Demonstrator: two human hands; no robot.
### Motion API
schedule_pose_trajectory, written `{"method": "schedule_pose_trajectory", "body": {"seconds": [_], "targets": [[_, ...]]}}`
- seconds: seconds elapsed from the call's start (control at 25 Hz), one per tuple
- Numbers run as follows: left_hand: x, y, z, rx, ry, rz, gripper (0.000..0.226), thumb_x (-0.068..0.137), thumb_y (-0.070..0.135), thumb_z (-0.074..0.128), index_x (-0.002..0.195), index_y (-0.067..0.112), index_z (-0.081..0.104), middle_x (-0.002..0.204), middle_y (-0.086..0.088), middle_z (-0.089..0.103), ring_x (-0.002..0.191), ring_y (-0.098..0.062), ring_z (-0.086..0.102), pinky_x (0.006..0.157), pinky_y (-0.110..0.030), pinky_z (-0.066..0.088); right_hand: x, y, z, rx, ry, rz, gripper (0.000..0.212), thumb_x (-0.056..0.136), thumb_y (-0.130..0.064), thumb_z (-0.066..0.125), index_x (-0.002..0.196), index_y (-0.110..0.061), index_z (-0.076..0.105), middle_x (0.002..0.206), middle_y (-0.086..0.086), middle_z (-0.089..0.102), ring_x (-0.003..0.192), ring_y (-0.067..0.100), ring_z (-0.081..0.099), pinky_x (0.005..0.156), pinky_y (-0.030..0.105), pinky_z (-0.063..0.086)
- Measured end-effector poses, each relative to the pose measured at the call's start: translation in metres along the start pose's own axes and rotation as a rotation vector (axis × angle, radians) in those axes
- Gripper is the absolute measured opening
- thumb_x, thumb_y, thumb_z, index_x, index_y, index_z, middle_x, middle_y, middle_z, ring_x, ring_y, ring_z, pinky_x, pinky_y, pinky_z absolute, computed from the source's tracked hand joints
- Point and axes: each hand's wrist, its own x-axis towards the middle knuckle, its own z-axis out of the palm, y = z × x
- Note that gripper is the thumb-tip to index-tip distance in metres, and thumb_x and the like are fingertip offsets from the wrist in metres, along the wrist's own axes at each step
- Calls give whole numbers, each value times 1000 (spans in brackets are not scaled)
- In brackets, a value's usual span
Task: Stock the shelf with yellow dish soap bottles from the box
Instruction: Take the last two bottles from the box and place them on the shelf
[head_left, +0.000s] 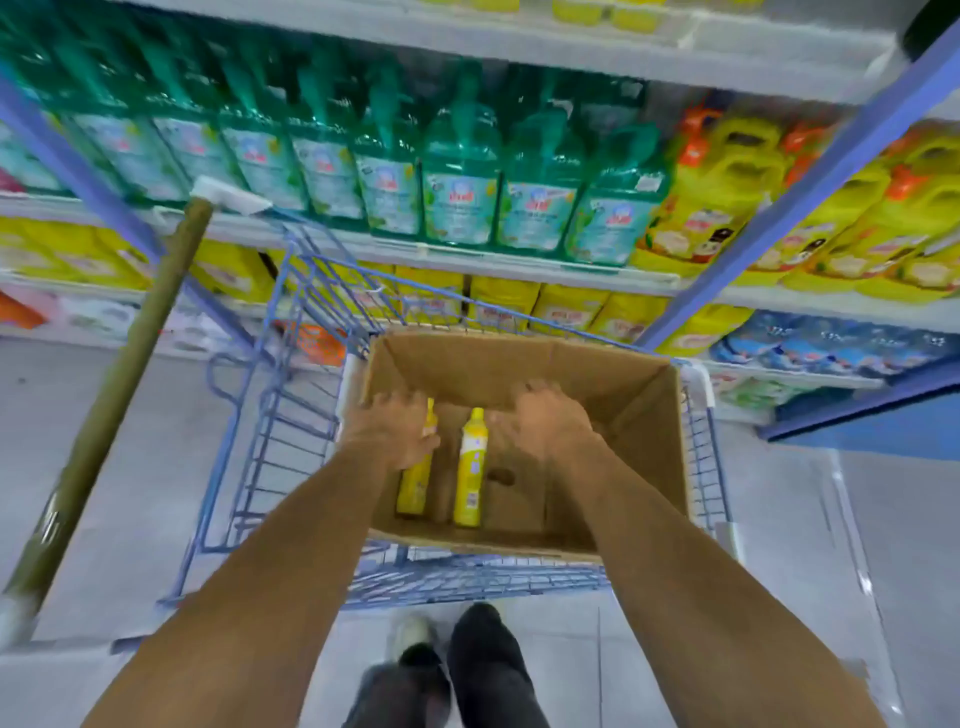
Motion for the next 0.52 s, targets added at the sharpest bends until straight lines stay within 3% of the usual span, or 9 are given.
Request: {"method": "schedule_pose_trajectory", "body": {"seconds": [0.24,0.52], "targets": [[95,-12,93,-106,-212,-27,66,92,54,56,140,12,38,141,-20,52,132,-40,47,104,-46,44,88,17,100,55,-160,60,60,98,-57,46,140,-14,50,144,16,47,136,38,42,105,47,43],[218,-18,156,-224,-158,-78,57,95,46,60,132,3,54,139,-22,55,131,-37,50,101,-39,43,179,22,203,128,-189,93,67,97,-58,48,141,-8,48,142,17,50,134,37,45,104,47,46]]}}
